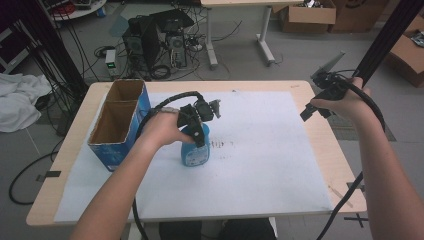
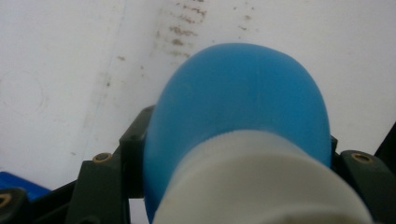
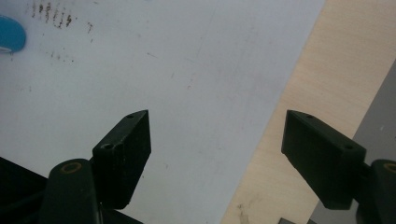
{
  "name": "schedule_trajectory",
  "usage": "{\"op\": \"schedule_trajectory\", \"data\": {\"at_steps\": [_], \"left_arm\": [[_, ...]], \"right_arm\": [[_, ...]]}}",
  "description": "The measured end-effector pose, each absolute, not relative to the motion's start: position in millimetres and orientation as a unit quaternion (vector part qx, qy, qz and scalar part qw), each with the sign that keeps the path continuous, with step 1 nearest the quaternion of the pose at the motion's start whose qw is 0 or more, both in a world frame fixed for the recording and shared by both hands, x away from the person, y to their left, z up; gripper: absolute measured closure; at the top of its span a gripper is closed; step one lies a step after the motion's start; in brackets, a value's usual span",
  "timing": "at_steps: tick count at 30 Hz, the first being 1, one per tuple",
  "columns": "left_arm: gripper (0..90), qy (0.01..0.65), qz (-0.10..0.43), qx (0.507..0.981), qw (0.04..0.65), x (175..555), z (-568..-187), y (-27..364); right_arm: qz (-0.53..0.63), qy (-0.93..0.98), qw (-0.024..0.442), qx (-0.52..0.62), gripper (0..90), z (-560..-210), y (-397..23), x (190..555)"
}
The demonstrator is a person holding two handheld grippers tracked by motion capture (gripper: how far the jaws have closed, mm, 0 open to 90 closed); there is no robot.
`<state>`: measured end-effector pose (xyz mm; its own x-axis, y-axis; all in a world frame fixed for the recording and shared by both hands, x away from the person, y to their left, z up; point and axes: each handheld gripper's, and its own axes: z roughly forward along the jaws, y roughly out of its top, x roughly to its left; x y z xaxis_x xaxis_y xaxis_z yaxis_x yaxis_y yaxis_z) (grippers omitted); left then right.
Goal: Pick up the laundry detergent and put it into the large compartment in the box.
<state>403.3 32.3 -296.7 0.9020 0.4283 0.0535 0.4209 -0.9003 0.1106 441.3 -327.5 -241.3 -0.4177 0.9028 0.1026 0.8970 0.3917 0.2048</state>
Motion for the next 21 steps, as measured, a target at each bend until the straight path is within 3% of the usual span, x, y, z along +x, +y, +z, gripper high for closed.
{"op": "schedule_trajectory", "data": {"at_steps": [11, 21], "left_arm": [[40.0, 0.263, 0.045, 0.963, 0.050, 404.2, -272.8, 43.8], [40.5, 0.358, 0.039, 0.931, 0.057, 406.0, -224.5, 70.3]], "right_arm": [[0.117, 0.835, 0.013, 0.537, 24.3, -240.8, -328.7, 440.2], [0.119, 0.837, 0.013, 0.534, 24.3, -239.0, -325.4, 439.7]]}}
